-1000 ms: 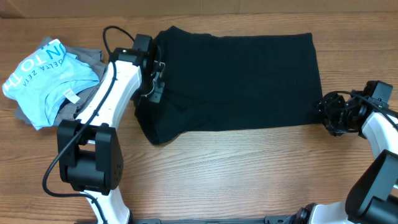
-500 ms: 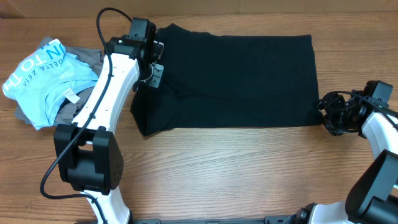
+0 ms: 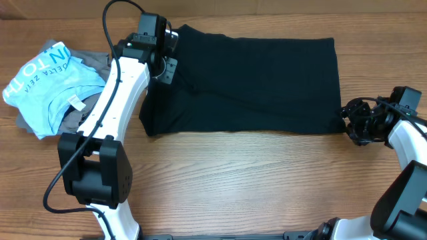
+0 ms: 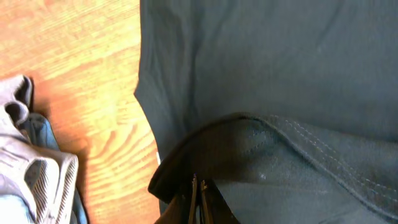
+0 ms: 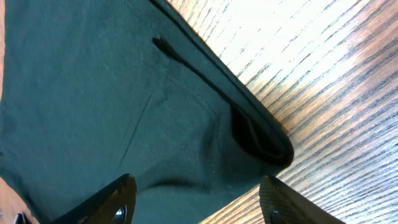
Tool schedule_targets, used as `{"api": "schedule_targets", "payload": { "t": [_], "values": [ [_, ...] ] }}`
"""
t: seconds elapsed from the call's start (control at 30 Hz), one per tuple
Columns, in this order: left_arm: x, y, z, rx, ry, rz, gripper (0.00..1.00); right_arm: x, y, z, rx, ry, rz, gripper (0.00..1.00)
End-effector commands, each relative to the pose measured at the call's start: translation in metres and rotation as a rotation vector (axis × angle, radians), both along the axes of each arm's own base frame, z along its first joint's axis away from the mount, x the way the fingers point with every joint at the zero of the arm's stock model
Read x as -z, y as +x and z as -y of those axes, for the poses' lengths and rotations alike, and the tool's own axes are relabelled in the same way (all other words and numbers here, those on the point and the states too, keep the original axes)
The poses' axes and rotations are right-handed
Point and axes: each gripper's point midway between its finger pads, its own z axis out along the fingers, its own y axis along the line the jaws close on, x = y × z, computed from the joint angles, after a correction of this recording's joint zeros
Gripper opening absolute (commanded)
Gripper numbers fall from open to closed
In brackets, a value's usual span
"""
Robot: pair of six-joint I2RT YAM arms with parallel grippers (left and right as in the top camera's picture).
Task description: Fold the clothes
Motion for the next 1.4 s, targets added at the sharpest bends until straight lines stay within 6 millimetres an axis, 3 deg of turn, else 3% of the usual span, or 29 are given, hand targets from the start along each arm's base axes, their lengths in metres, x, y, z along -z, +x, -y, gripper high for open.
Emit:
{"api": "schedule_targets", "payload": {
  "t": [0.0, 0.27, 0.57, 0.8, 0.97, 1.03, 1.17, 1.37],
  "values": [
    [-0.007, 0.01, 0.001, 0.033, 0.023, 0.039, 0.05, -0.004, 0.005, 0.004, -0.003, -0.02, 0.015, 0.67],
    [-0.006, 0.02, 0.007, 0.052, -0.004, 0.069, 0.04, -0.004, 0.005, 0.004, -0.003, -0.02, 0.015, 0.67],
    [0.029, 0.024, 0.011, 0.05, -0.009, 0.006, 0.06, -0.004, 0.004, 0.003, -0.003, -0.017, 0.009, 0.68],
    [0.028, 0.038, 0.009, 0.014, -0.014, 0.058, 0.1, -0.003, 0.003, 0.003, -0.003, -0.015, 0.005, 0.67],
    [0.025, 0.044, 0.009, -0.009, -0.024, 0.088, 0.29, -0.003, 0.003, 0.003, -0.003, -0.015, 0.004, 0.68],
    [0.024, 0.044, 0.002, -0.049, -0.001, 0.092, 0.48, -0.003, 0.003, 0.003, -0.003, -0.015, 0.004, 0.68],
    [0.032, 0.027, -0.009, -0.098, 0.028, 0.015, 0.65, -0.002, 0.001, 0.005, 0.003, -0.028, -0.007, 0.68],
    [0.056, -0.041, -0.034, -0.234, 0.016, -0.285, 0.68, -0.001, 0.0, 0.005, 0.004, -0.028, -0.016, 0.68]
  ]
}}
